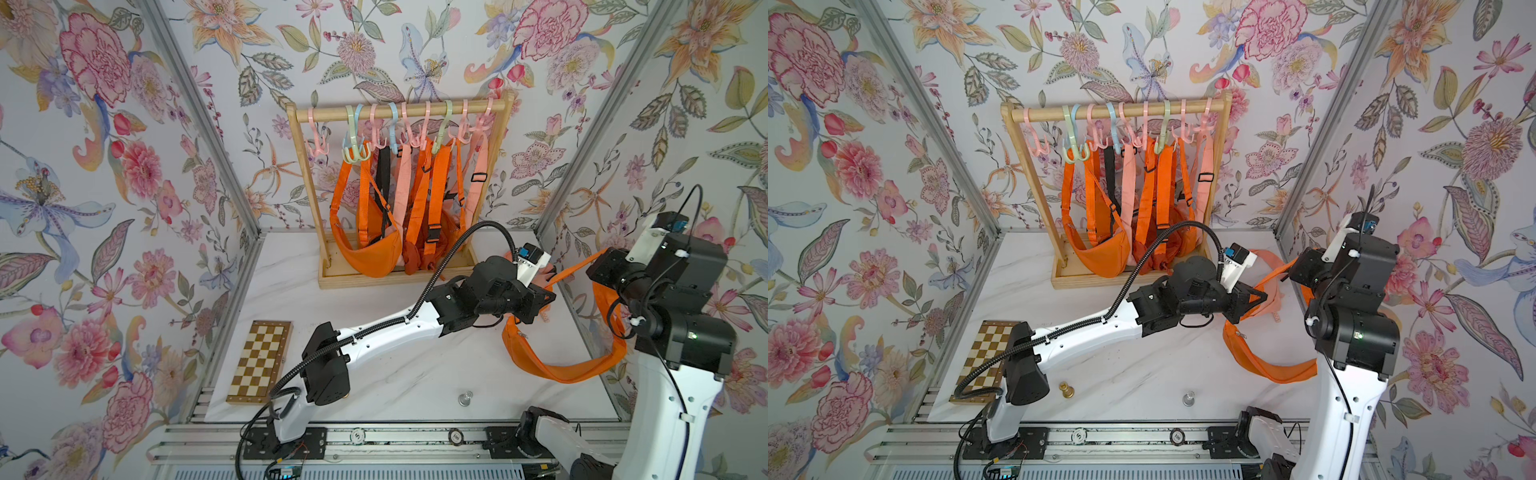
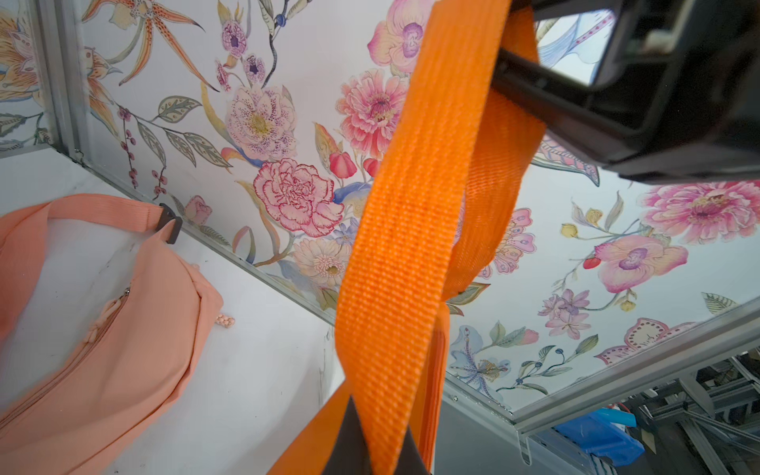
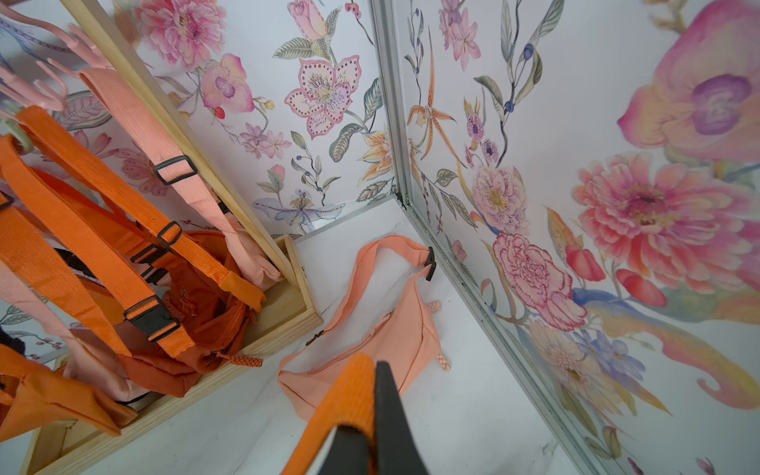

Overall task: Take the bag off the hook
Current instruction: Place the bag at the center of the board.

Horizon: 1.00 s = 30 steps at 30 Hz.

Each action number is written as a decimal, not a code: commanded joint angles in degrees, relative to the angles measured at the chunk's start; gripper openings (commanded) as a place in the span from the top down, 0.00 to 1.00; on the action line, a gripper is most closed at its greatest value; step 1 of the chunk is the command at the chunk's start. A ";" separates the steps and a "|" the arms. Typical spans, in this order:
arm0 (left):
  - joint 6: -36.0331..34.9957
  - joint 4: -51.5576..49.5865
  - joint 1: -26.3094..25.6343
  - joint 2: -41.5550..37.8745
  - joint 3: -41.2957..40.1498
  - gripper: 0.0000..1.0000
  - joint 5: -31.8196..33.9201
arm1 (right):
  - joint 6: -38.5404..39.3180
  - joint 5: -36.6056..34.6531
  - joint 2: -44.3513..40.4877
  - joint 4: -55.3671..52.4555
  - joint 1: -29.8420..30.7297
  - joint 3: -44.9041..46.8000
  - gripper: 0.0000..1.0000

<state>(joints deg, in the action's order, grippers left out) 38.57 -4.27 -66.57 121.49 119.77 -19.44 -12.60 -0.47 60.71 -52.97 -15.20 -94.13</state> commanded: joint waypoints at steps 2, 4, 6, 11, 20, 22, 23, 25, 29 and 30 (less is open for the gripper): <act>0.99 -10.24 3.96 8.43 3.10 1.00 -1.82 | -2.50 -3.48 6.39 15.80 -1.58 5.12 1.00; 1.52 -9.60 5.69 11.42 5.02 1.00 -2.25 | -2.92 -2.18 9.92 18.65 -1.52 6.83 1.00; 1.80 -9.09 7.40 14.00 7.07 1.00 -2.06 | -3.41 -1.14 13.26 21.28 -1.41 7.85 1.00; 3.44 -9.75 11.93 20.55 14.27 1.00 -2.88 | -4.04 -0.07 20.68 24.62 0.06 8.70 1.00; 5.81 -8.13 15.67 27.10 17.84 0.99 -4.24 | -4.36 -2.03 25.32 29.54 2.28 16.51 1.00; 5.94 -8.04 15.66 28.44 18.56 0.98 -4.05 | -4.18 -2.40 26.71 30.56 2.27 17.65 1.00; 6.02 -7.81 15.76 28.84 18.73 0.97 -4.01 | -4.13 -2.28 27.23 31.18 2.28 18.08 1.00; 6.15 -7.70 15.93 29.57 19.01 0.93 -3.69 | -4.02 -1.26 29.05 32.12 2.42 18.47 0.99; 6.56 -7.42 16.44 29.69 18.77 0.73 -3.19 | -3.66 -0.65 32.41 31.97 3.55 17.11 0.88; 6.60 -7.25 16.57 29.44 18.75 0.67 -3.24 | -3.60 -0.82 32.94 31.71 3.84 16.64 0.82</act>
<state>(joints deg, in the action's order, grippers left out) 44.73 -9.96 -51.37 150.41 137.58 -23.44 -15.75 0.91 92.73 -24.08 -11.75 -75.96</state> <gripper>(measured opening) 0.302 0.151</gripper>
